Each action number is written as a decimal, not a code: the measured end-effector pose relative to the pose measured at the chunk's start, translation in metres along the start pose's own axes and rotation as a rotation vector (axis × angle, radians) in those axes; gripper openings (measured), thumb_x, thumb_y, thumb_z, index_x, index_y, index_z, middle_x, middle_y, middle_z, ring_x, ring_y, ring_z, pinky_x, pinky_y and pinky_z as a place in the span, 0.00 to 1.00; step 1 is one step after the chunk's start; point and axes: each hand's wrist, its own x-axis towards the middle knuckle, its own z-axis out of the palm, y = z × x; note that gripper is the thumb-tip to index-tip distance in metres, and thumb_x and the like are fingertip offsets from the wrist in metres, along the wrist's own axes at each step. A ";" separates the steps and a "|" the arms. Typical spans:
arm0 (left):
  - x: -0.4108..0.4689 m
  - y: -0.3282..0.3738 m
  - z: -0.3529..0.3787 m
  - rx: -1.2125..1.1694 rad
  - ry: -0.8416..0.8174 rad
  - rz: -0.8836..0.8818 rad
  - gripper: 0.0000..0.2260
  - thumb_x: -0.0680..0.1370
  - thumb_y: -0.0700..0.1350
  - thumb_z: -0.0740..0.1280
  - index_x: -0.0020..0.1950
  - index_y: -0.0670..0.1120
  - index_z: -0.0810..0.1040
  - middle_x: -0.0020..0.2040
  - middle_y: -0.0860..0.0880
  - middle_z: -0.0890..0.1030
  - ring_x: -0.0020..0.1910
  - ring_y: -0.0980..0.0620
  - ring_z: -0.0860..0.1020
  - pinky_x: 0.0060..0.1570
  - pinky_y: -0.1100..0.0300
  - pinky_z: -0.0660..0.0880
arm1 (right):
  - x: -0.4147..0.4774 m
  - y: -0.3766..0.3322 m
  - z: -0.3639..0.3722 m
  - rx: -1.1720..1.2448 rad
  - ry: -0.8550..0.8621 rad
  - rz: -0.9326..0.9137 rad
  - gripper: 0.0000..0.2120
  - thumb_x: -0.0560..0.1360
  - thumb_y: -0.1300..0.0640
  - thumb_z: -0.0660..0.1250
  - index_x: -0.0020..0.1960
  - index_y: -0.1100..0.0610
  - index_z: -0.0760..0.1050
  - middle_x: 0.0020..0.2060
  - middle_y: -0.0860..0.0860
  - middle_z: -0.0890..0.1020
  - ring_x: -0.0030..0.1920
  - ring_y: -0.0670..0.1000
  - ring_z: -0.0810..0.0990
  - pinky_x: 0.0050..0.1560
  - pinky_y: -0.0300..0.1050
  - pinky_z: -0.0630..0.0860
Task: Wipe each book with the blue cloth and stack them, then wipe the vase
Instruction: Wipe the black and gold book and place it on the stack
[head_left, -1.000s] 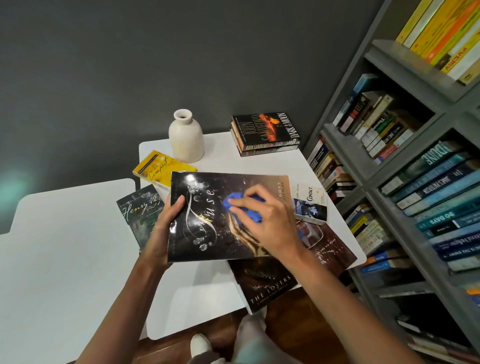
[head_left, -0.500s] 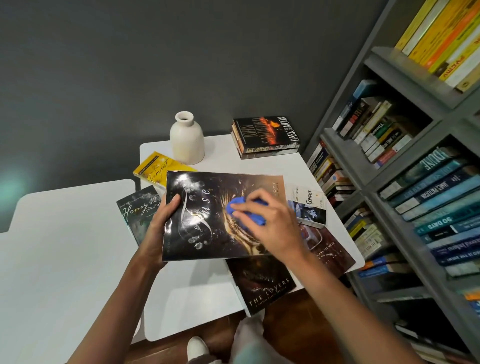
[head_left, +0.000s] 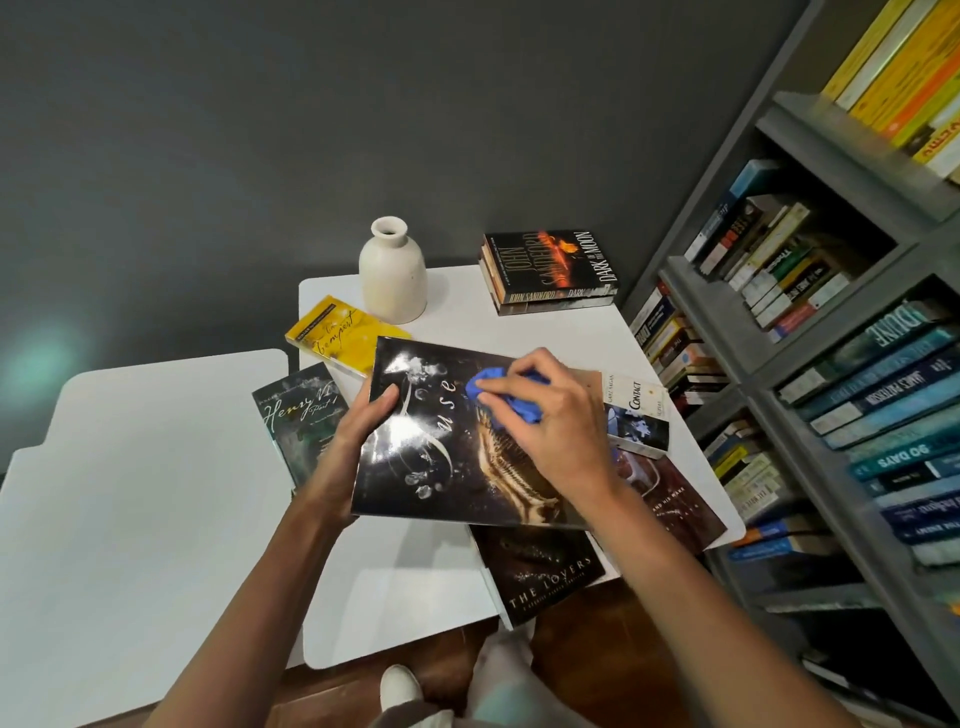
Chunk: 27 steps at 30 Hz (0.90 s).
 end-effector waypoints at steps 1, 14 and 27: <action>0.000 -0.001 0.000 -0.018 0.003 -0.016 0.22 0.75 0.50 0.64 0.69 0.48 0.74 0.54 0.48 0.85 0.50 0.50 0.84 0.43 0.57 0.81 | 0.004 -0.003 0.002 -0.007 0.009 0.002 0.11 0.72 0.50 0.68 0.50 0.54 0.83 0.43 0.48 0.77 0.40 0.47 0.77 0.36 0.47 0.80; 0.011 0.004 -0.004 -0.087 0.072 -0.024 0.28 0.74 0.52 0.66 0.73 0.47 0.70 0.64 0.43 0.80 0.54 0.47 0.83 0.49 0.55 0.81 | -0.004 -0.014 0.014 0.012 -0.011 -0.036 0.10 0.73 0.49 0.68 0.50 0.53 0.84 0.43 0.47 0.78 0.40 0.47 0.77 0.37 0.46 0.79; 0.011 0.007 -0.003 -0.129 0.076 -0.012 0.27 0.75 0.52 0.66 0.73 0.45 0.69 0.65 0.41 0.78 0.57 0.45 0.81 0.49 0.54 0.80 | -0.020 -0.011 0.011 0.041 -0.073 -0.088 0.10 0.74 0.48 0.68 0.50 0.52 0.83 0.44 0.47 0.78 0.42 0.47 0.77 0.39 0.46 0.79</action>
